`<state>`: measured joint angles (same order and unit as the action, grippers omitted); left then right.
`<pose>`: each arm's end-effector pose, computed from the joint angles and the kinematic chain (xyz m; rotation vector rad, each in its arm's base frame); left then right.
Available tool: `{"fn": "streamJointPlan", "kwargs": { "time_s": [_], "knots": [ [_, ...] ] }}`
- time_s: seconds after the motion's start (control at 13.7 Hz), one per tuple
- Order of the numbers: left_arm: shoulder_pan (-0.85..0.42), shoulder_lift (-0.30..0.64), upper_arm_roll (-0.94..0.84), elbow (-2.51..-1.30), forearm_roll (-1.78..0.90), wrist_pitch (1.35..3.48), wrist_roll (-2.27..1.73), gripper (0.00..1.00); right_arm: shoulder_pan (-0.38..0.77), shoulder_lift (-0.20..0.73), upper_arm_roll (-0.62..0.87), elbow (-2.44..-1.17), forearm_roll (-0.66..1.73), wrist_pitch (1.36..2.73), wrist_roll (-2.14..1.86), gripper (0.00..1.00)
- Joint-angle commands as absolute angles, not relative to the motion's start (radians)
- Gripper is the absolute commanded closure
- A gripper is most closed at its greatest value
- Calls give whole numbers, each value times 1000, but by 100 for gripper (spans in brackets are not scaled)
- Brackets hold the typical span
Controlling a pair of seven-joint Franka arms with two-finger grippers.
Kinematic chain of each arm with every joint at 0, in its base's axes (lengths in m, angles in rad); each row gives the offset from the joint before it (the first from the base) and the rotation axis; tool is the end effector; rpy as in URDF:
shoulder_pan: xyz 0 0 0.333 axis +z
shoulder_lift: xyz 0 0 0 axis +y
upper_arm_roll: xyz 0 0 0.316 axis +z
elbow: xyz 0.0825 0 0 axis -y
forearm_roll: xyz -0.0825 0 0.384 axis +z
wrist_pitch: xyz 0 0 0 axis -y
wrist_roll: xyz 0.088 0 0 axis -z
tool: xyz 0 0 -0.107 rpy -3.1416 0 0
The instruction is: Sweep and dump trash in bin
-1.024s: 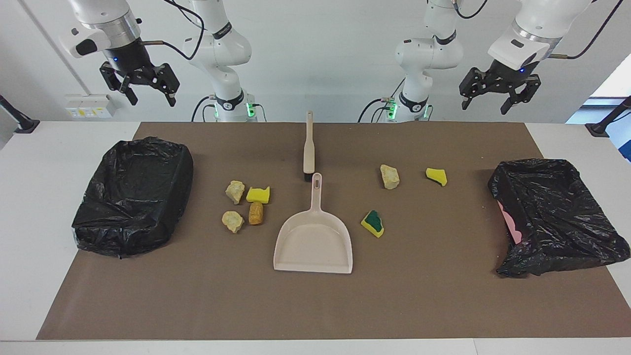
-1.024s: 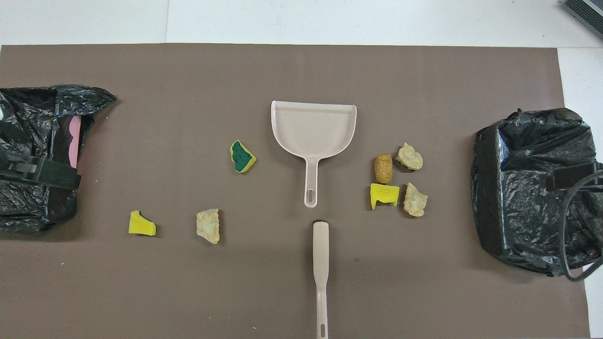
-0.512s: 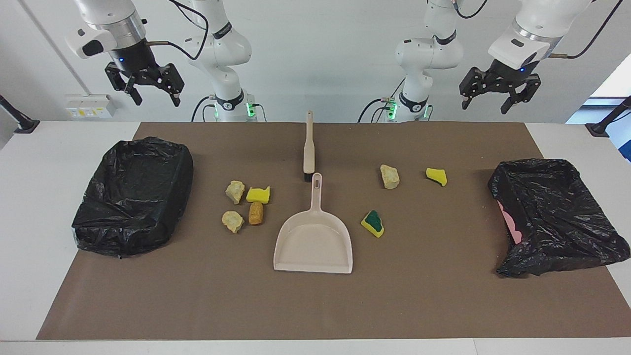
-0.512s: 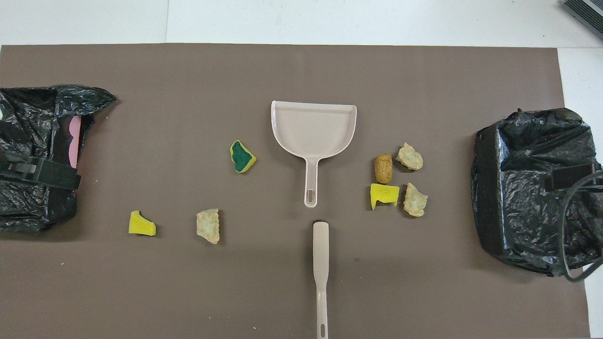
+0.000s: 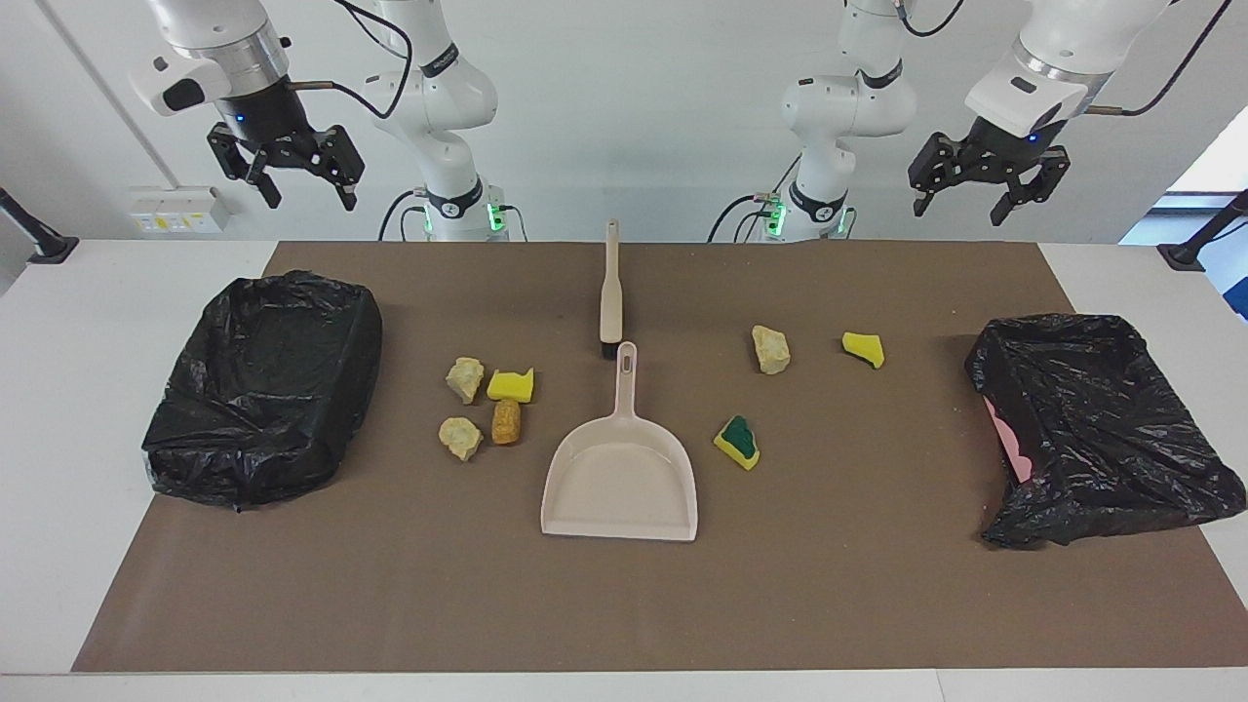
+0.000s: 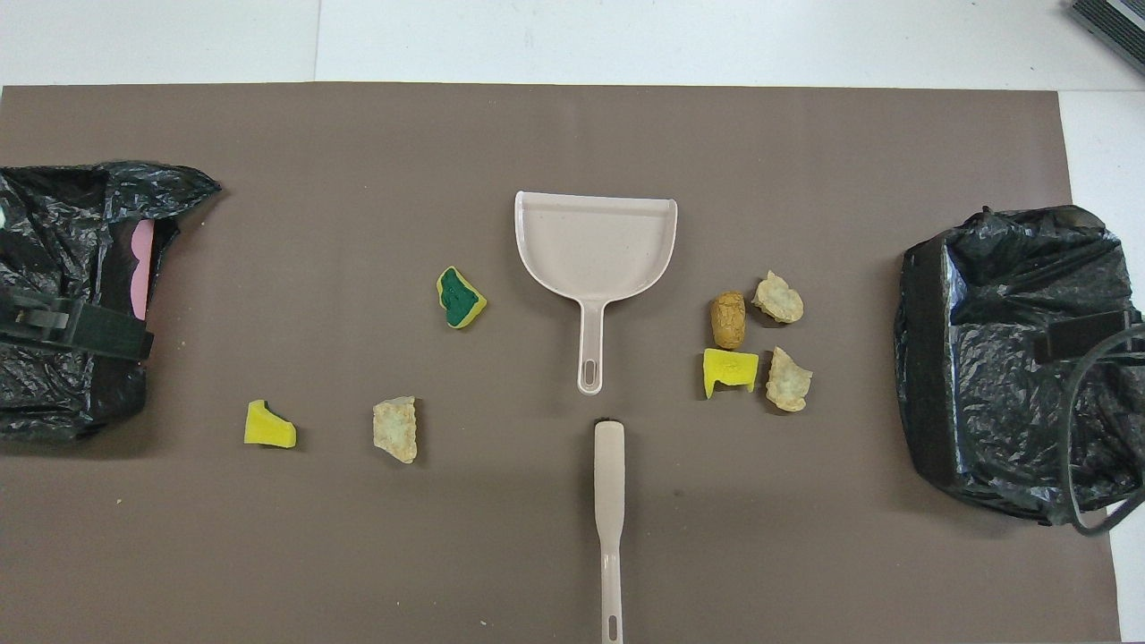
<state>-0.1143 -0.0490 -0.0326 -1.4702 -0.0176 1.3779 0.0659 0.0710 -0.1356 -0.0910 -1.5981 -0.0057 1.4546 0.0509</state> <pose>0.5117 -0.0784 0.6808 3.1087 -0.3366 -0.0687 0.4990 -0.0144 0.6728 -3.1331 0.1107 0.0134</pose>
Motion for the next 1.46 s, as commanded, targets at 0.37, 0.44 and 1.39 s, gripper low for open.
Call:
{"fn": "streamJointPlan", "kwargs": {
  "time_s": [0.37,0.44,1.39],
  "knots": [
    [-126,-58,-34,-1470,-11,1371,69,0,71,-166,-92,-1631,-17,1456,57,0],
    [-126,-58,-34,-1470,-11,1373,69,0,71,-166,-92,-1631,-17,1457,57,0],
    [-127,-66,-75,-1477,-12,1373,61,0,67,-167,-92,-1632,-17,1454,55,0]
  ]
}}
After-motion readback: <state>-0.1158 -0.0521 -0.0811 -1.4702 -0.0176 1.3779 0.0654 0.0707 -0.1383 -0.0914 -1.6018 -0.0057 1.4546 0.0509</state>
